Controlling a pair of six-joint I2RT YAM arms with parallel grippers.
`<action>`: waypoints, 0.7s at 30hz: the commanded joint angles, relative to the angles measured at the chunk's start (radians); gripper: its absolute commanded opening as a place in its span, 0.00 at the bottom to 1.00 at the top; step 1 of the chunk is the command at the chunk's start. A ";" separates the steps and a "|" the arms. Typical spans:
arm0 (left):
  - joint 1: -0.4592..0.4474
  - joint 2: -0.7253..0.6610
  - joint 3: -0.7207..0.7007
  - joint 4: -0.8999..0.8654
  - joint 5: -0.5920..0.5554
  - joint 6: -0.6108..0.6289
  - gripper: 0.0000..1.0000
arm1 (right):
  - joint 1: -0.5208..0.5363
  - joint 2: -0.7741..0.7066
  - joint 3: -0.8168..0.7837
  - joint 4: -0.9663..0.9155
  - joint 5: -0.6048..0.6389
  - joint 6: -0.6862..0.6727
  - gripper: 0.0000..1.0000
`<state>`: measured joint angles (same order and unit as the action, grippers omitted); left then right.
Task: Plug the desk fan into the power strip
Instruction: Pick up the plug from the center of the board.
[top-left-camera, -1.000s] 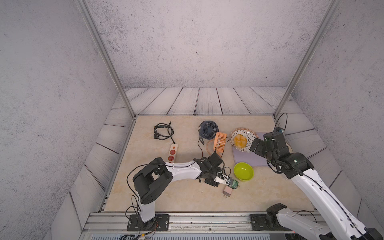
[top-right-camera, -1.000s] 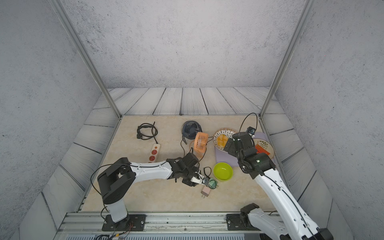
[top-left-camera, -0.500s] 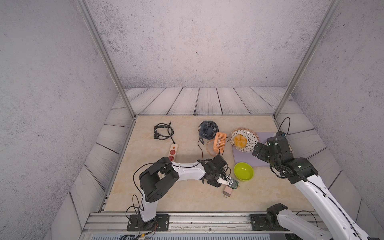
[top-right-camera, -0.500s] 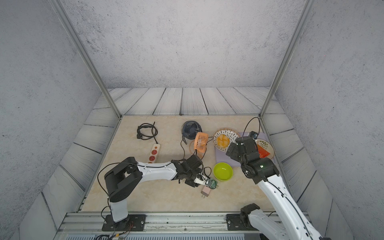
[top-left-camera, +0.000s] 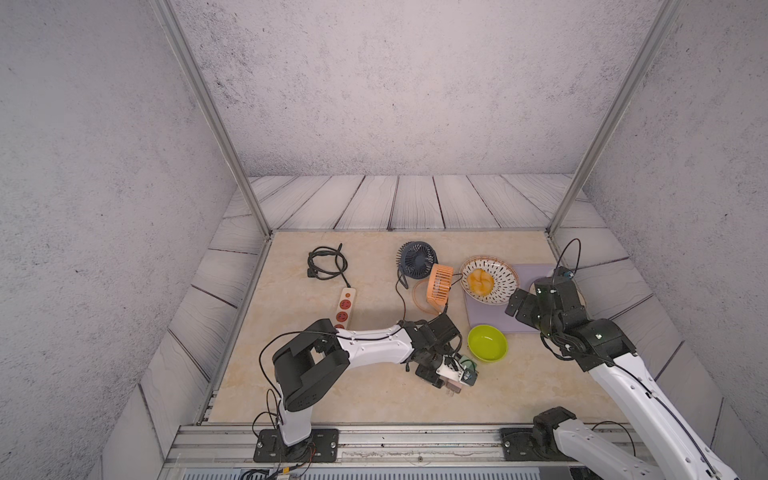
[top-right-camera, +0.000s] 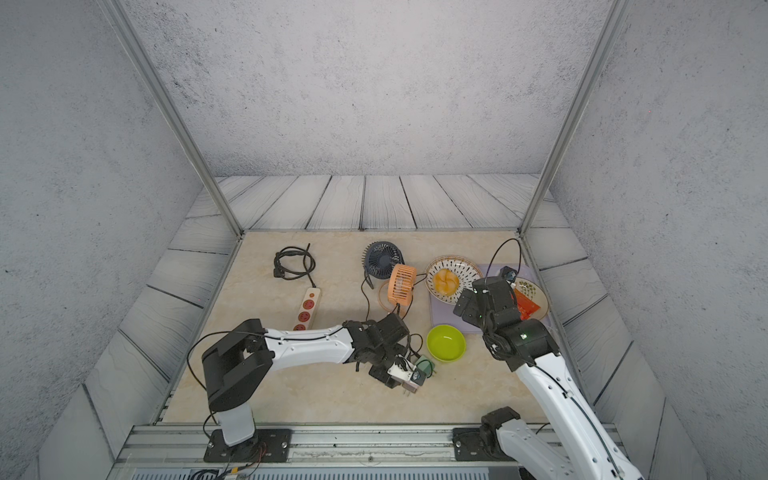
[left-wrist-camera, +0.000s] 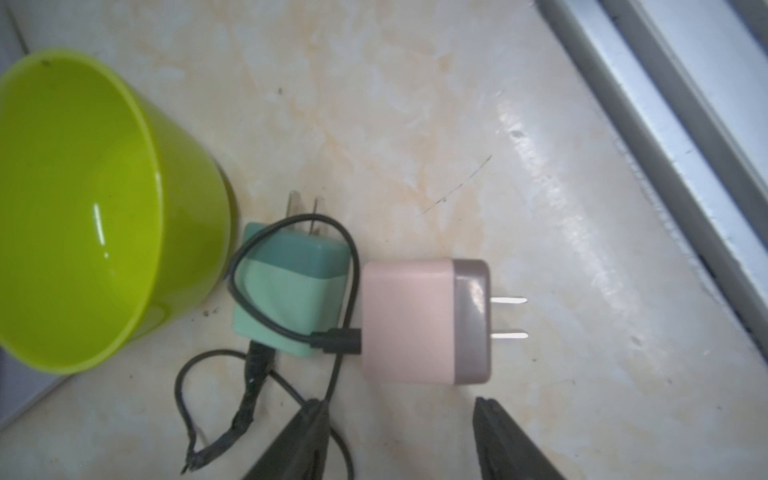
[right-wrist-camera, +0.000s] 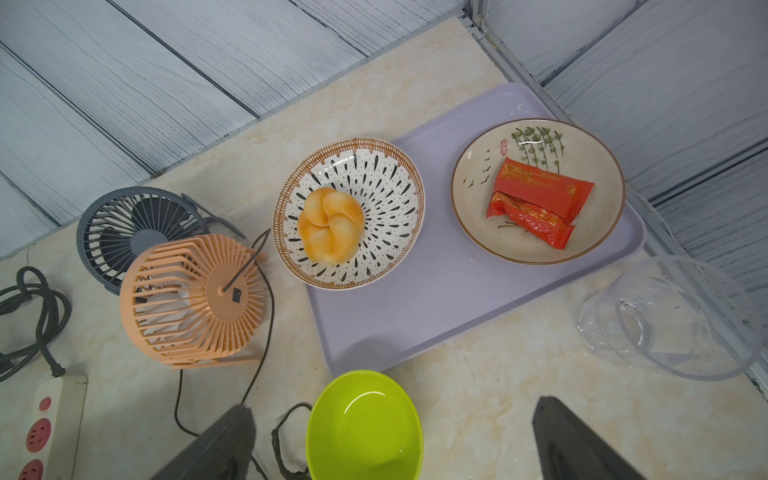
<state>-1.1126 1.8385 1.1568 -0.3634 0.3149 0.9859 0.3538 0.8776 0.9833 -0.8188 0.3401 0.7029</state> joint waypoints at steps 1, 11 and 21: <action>-0.024 -0.014 0.009 -0.046 0.024 -0.015 0.67 | -0.008 -0.018 -0.016 -0.015 0.000 -0.004 0.99; -0.026 0.029 0.019 0.007 -0.013 -0.048 0.71 | -0.009 -0.024 -0.014 -0.028 -0.003 0.004 0.99; -0.026 0.076 0.031 0.042 -0.025 -0.069 0.73 | -0.009 -0.031 -0.036 -0.010 -0.013 0.001 0.99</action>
<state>-1.1408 1.8923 1.1637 -0.3359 0.2962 0.9348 0.3473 0.8616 0.9646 -0.8173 0.3305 0.7036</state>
